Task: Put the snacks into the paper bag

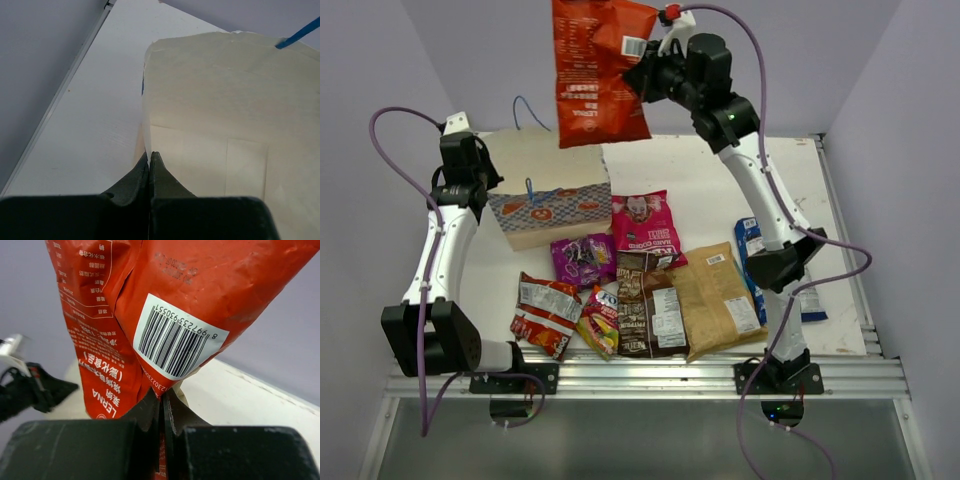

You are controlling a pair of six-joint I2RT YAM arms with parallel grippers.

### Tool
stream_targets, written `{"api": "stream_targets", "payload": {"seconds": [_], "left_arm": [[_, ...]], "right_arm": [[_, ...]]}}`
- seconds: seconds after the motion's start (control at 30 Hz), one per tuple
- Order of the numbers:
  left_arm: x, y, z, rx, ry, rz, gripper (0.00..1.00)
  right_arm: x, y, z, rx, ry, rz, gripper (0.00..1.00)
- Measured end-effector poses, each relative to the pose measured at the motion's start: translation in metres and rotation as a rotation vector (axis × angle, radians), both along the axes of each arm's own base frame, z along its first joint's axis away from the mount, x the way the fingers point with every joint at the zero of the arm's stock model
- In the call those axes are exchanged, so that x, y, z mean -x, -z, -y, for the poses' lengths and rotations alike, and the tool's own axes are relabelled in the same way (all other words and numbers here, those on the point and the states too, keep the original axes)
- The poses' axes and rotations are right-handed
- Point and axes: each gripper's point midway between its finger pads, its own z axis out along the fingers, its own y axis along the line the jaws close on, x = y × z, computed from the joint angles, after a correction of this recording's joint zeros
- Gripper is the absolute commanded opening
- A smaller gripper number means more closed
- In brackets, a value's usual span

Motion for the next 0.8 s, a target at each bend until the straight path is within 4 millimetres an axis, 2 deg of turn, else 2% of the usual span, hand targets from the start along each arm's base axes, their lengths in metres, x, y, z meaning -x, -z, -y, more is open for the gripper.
{"api": "stream_targets", "payload": {"seconds": [0.1,0.23,0.4,0.53,0.63,0.77,0.8], "left_arm": [[0.000,-0.001,0.003,0.010,0.011,0.004,0.00],[0.000,-0.003,0.007,0.031,0.024,0.012,0.00],[-0.001,-0.003,0.013,0.041,0.044,0.014,0.00],[-0.002,-0.003,0.020,0.052,0.064,0.016,0.00],[-0.002,-0.003,0.024,0.058,0.079,0.017,0.00],[-0.002,-0.003,0.027,0.062,0.091,0.017,0.00],[-0.003,-0.003,0.028,0.063,0.092,0.017,0.00]], "right_arm": [[0.010,-0.018,-0.030,-0.069,-0.052,0.048,0.00],[0.009,-0.015,-0.052,-0.102,-0.076,0.062,0.00],[0.005,0.011,-0.077,-0.090,-0.094,0.036,0.00],[0.007,0.034,-0.107,-0.082,-0.118,0.021,0.00],[0.016,0.056,-0.135,-0.066,-0.143,-0.001,0.00],[0.033,0.074,-0.163,-0.047,-0.179,-0.022,0.00],[0.038,0.076,-0.168,-0.042,-0.188,-0.023,0.25]]}}
